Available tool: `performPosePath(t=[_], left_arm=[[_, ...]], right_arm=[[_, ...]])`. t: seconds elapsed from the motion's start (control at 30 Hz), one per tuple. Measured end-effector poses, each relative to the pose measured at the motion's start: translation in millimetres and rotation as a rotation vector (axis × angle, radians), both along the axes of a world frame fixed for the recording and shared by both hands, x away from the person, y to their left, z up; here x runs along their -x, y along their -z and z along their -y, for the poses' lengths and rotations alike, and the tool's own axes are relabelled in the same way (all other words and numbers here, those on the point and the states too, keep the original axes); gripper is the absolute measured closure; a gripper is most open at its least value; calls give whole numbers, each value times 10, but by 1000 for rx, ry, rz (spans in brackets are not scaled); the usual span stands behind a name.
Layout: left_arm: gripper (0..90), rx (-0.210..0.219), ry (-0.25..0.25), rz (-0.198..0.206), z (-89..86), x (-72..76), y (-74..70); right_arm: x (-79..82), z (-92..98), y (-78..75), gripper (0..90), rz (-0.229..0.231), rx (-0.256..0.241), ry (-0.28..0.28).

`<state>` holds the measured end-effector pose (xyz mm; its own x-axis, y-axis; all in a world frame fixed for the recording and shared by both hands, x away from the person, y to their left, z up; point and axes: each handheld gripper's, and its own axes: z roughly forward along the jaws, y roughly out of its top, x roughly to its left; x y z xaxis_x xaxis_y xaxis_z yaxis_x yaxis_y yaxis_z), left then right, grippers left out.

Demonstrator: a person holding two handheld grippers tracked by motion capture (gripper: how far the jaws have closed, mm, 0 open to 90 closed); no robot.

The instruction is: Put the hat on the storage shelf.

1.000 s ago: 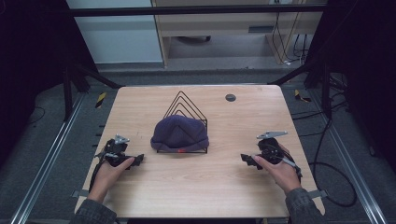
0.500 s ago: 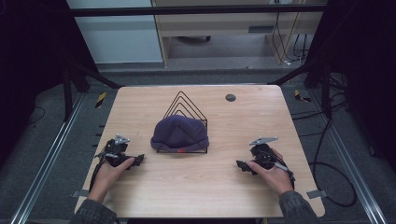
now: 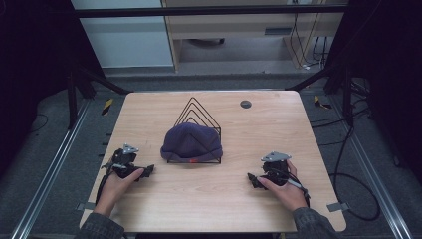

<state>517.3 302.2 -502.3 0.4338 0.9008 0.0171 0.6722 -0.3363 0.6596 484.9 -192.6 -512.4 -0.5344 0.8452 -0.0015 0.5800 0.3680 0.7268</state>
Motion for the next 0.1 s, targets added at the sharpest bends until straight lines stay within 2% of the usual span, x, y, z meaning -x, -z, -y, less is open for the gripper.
performPosePath(t=[0.1], left_arm=[[0, 0, 4, 0, 2, 4, 0]], right_arm=[[0, -5, 1, 30, 3, 3, 5]])
